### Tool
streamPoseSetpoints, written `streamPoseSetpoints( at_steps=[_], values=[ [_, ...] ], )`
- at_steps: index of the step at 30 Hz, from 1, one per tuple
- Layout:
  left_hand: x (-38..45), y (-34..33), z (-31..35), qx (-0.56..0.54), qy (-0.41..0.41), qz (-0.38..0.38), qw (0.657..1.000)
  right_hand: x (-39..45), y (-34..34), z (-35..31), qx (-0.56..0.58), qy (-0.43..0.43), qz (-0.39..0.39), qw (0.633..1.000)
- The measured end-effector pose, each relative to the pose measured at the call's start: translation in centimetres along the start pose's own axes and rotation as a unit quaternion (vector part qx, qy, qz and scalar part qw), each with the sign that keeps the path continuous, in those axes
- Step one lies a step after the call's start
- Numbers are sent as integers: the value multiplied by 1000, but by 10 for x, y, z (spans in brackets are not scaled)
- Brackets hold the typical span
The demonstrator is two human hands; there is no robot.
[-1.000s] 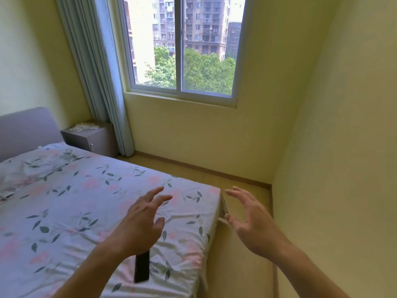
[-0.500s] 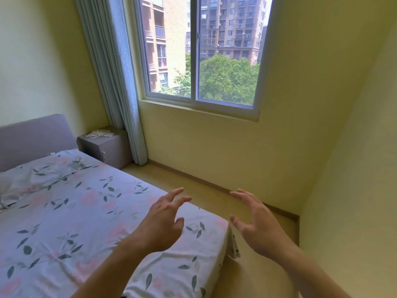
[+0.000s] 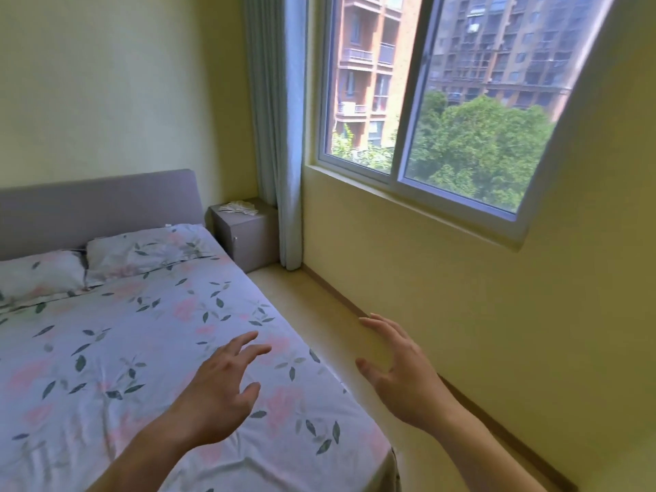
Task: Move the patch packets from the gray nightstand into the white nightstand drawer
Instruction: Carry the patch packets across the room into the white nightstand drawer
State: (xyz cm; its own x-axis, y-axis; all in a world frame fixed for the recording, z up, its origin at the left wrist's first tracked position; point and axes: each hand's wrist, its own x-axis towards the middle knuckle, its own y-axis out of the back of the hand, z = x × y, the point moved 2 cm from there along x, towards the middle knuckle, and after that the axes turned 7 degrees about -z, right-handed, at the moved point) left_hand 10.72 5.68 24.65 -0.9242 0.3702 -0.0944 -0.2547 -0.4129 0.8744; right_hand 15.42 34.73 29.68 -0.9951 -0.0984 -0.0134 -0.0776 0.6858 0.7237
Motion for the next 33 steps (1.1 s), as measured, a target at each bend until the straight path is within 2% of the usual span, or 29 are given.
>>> streamPoseSetpoints(
  at_steps=[8,14,19,24,29,33],
  values=[
    [160,-34,29,-25,28,12,999,105,75,94,-14,-8,-15,1000],
    [293,-52,121,-40,-29,-8,999,161,158,179,-7,-50,21,998],
    [386,-63,192,-24,-68,-15,997,221,209,242,4,-53,23,998],
    [467,-81,226,-17,-37,-3,999,295,248,298,9,-18,-9,1000],
    [534,-89,244,-26,27,31,999,370,302,348,-4,12,-52,999],
    [563,-83,250,-48,67,81,993,436,332,363,-18,52,-86,995]
  ],
)
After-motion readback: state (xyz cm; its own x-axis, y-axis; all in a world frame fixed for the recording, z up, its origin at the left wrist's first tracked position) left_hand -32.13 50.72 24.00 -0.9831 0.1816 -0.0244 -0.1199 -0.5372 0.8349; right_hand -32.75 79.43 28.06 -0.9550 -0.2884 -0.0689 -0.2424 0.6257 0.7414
